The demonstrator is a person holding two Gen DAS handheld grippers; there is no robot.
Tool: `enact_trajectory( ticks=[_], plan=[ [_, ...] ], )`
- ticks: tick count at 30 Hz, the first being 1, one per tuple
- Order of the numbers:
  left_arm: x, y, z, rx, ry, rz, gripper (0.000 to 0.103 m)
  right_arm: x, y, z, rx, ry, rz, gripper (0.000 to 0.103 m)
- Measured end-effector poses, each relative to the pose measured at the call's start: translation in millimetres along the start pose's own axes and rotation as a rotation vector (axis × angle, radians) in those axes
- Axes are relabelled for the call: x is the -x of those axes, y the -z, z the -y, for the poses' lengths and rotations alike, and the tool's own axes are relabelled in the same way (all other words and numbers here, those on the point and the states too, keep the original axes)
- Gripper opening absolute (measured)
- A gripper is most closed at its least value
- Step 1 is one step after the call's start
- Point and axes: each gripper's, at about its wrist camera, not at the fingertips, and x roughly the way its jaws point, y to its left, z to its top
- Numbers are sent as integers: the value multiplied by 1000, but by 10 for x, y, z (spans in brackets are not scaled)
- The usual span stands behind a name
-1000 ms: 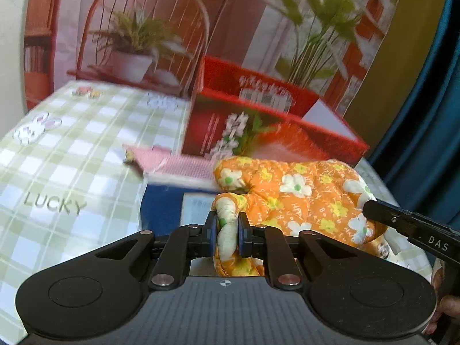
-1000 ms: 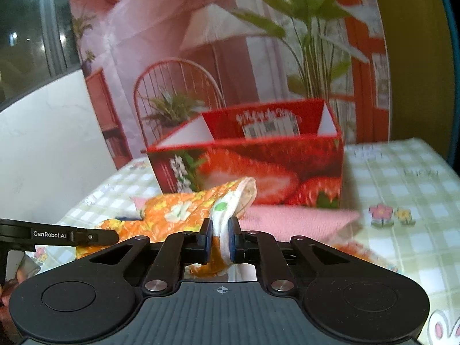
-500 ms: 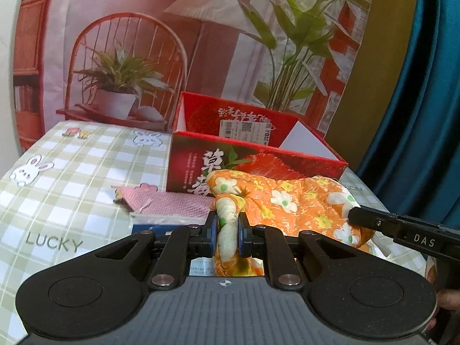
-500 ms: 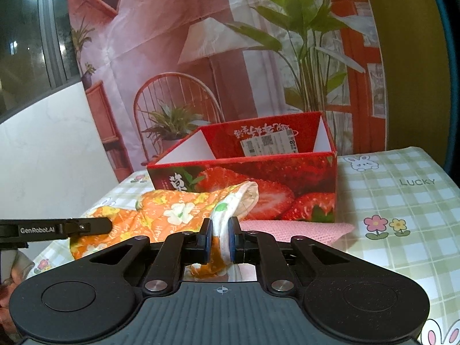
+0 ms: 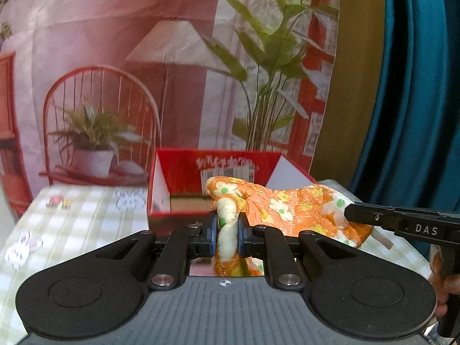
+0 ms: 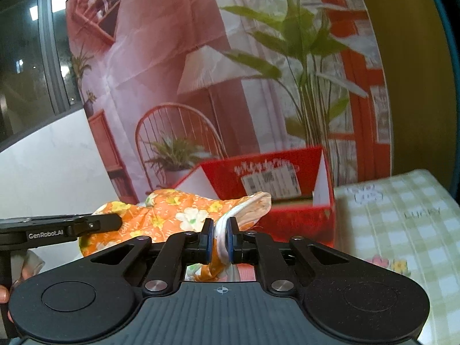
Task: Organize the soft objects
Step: 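Lift the orange floral cloth with both grippers and carry it over the red box, then open both grippers to release the orange floral cloth into the box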
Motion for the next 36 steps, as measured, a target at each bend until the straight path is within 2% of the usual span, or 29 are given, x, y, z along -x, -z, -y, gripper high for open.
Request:
enact_trajectory(
  ticks=[6,12,15,18,24,28,30,32,34,36],
  plan=[
    [-348,-330,13,-51,-25,23,15,-240,-343,59,37,-2,40,7],
    [-982,-594,-117,18,-60,-35,15,-773,-659,196,109,44,22,7],
    [-1277,-591,-202,67,-74,-100,15,-1078,-708,289,115,73,-21,7],
    [-1556,-526,-255,141,-73,-207,15,-1389,-683,377,96,107,-86,7],
    [-1825,-373,-208,91,-89,-279,15,-1829,-531,461,85,168,-223,6],
    [-1907,-333,-235,86,-74,-305,16,-1904,-470,470,89,184,-261,6],
    [-1931,-336,-243,83,-62,-314,21,-1925,-463,491,95,201,-273,7],
    [-1954,-347,-236,74,-63,-320,42,-1929,-453,503,102,214,-278,11],
    [-1932,-349,-241,61,-69,-306,52,-1914,-462,517,108,227,-273,17],
    [-1882,-358,-252,52,-72,-295,52,-1873,-467,500,117,229,-258,22]
  ],
)
